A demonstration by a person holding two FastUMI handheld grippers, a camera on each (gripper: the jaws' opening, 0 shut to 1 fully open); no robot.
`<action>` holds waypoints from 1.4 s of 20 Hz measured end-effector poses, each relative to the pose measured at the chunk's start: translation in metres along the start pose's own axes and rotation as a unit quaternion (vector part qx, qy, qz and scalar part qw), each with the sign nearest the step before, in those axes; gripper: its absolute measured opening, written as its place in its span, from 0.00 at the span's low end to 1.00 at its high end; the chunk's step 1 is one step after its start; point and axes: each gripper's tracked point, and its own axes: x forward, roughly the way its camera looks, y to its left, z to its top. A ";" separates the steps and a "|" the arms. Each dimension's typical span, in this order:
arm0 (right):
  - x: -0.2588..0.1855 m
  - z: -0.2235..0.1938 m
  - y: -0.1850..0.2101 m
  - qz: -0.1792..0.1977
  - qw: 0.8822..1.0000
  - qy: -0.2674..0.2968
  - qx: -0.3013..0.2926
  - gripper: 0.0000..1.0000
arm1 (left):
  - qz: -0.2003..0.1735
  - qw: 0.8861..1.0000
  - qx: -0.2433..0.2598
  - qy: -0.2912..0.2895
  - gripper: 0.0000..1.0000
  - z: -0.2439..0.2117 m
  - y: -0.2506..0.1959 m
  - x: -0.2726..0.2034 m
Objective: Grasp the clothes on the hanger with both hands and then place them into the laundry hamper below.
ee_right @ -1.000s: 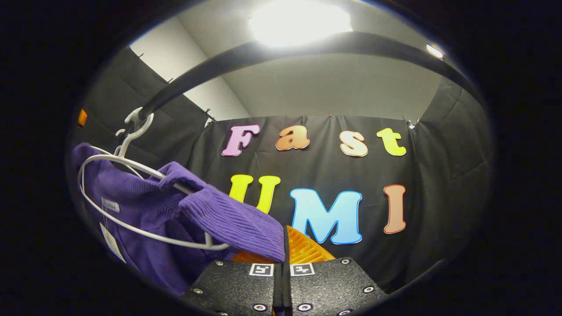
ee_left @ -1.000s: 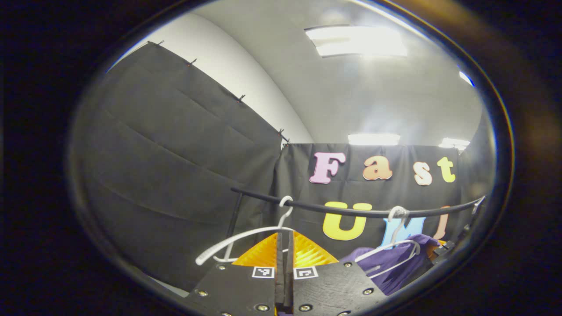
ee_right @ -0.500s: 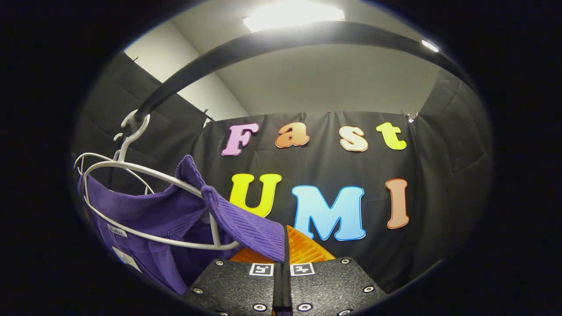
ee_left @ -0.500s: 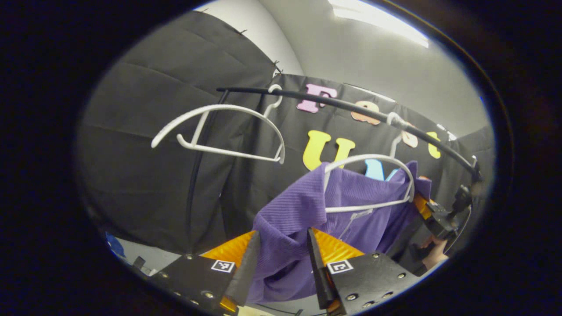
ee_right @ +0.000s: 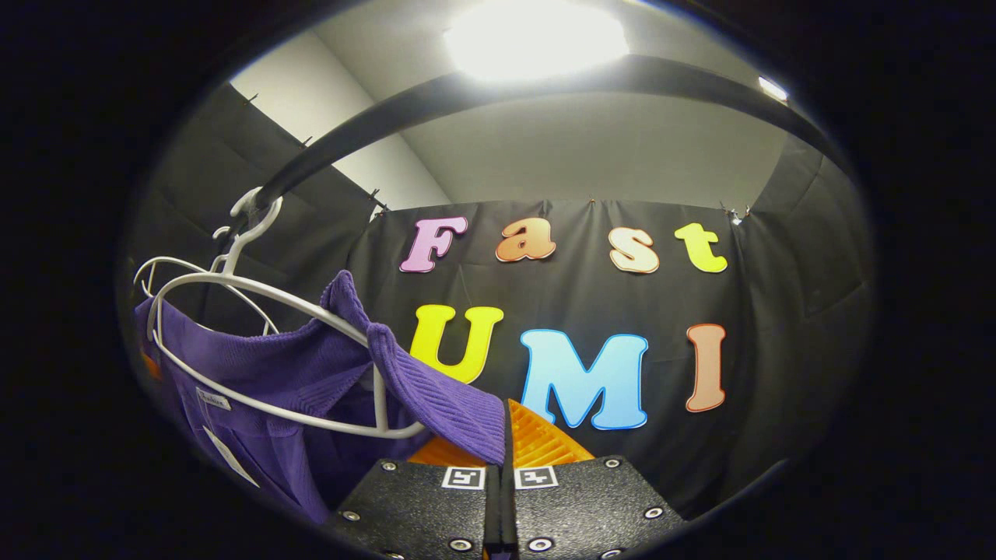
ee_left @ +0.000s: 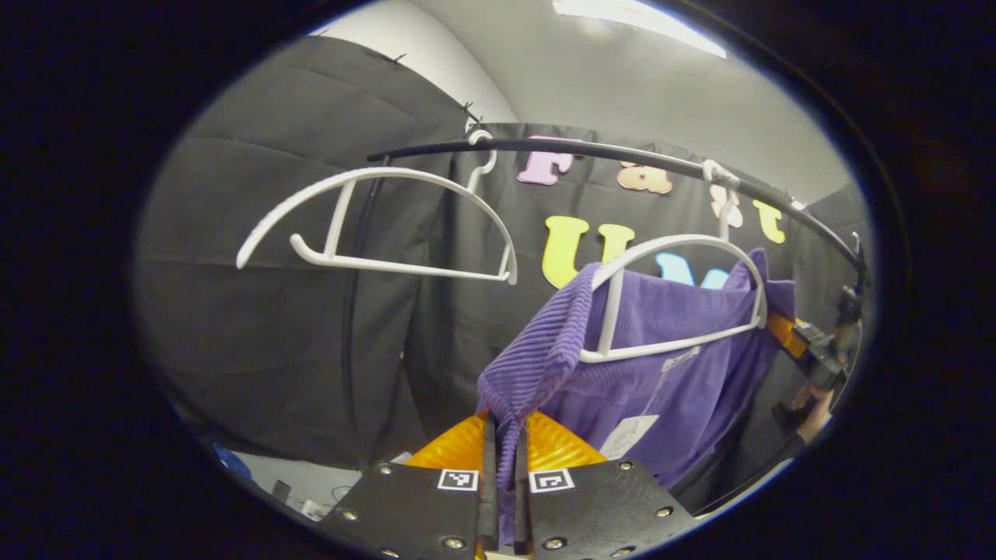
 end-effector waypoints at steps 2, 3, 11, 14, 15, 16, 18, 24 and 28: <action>0.001 -0.001 0.002 0.000 1.000 0.000 0.001 0.00 | -0.003 1.000 -0.010 -0.008 0.01 0.007 0.005 0.004; 0.002 -0.002 0.002 0.001 1.000 0.000 0.000 0.00 | 0.005 1.000 -0.008 -0.018 0.06 0.007 0.007 0.001; 0.010 -0.005 0.001 -0.002 1.000 -0.005 -0.025 0.00 | 0.048 0.996 0.049 -0.060 0.01 0.062 0.033 -0.006; 0.015 -0.014 0.003 0.005 0.998 -0.005 -0.056 0.00 | 0.044 0.995 0.061 -0.062 0.01 0.074 0.039 0.003; 0.018 -0.021 0.002 0.009 0.998 -0.003 -0.066 0.00 | 0.039 0.996 0.056 -0.059 0.01 0.074 0.041 0.006; 0.018 -0.028 0.001 0.013 0.997 0.004 -0.072 0.00 | 0.032 0.997 0.050 -0.051 0.01 0.071 0.043 0.012; 0.020 -0.047 0.003 0.020 0.996 0.023 -0.080 0.00 | 0.026 0.998 0.035 -0.035 0.01 0.060 0.049 0.022; 0.018 -0.082 0.006 0.028 0.994 0.058 -0.089 0.00 | 0.025 1.000 -0.001 -0.002 0.01 0.021 0.048 0.022; 0.005 -0.103 0.008 0.023 0.993 0.083 -0.079 0.00 | 0.021 1.000 -0.013 0.016 0.01 0.004 0.049 0.017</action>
